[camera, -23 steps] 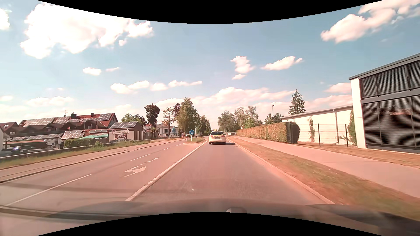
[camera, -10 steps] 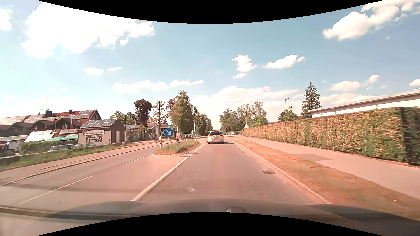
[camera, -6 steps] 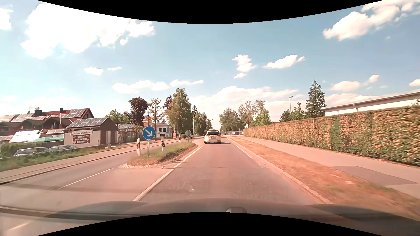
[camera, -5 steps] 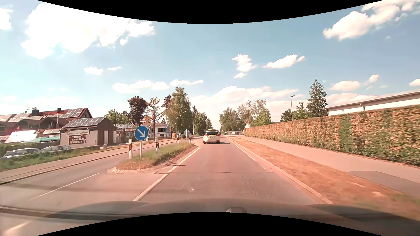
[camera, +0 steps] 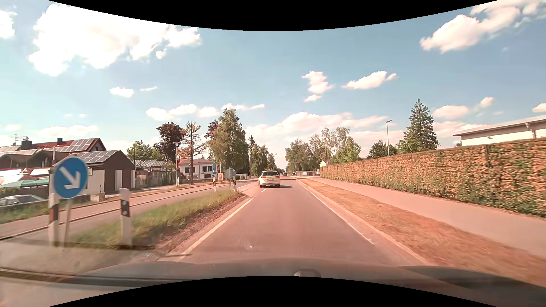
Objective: Follow the waypoints while adhering to traffic rules and regulations
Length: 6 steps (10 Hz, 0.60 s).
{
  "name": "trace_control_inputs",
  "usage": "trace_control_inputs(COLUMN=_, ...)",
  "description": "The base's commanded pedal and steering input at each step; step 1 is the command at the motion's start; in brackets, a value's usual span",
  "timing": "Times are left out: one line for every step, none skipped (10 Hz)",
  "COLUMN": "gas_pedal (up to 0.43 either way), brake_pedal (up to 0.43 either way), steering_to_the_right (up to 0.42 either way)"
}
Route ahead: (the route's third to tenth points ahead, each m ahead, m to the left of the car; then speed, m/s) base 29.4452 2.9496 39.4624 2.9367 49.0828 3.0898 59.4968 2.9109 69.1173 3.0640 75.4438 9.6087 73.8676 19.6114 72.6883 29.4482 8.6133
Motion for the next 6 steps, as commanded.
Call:
trace_control_inputs(gas_pedal=0.079, brake_pedal=0.000, steering_to_the_right=-0.009)
trace_control_inputs(gas_pedal=0.067, brake_pedal=0.000, steering_to_the_right=-0.010)
trace_control_inputs(gas_pedal=0.039, brake_pedal=0.000, steering_to_the_right=-0.010)
trace_control_inputs(gas_pedal=0.039, brake_pedal=0.000, steering_to_the_right=-0.010)
trace_control_inputs(gas_pedal=0.039, brake_pedal=0.000, steering_to_the_right=-0.011)
trace_control_inputs(gas_pedal=0.039, brake_pedal=0.000, steering_to_the_right=-0.012)
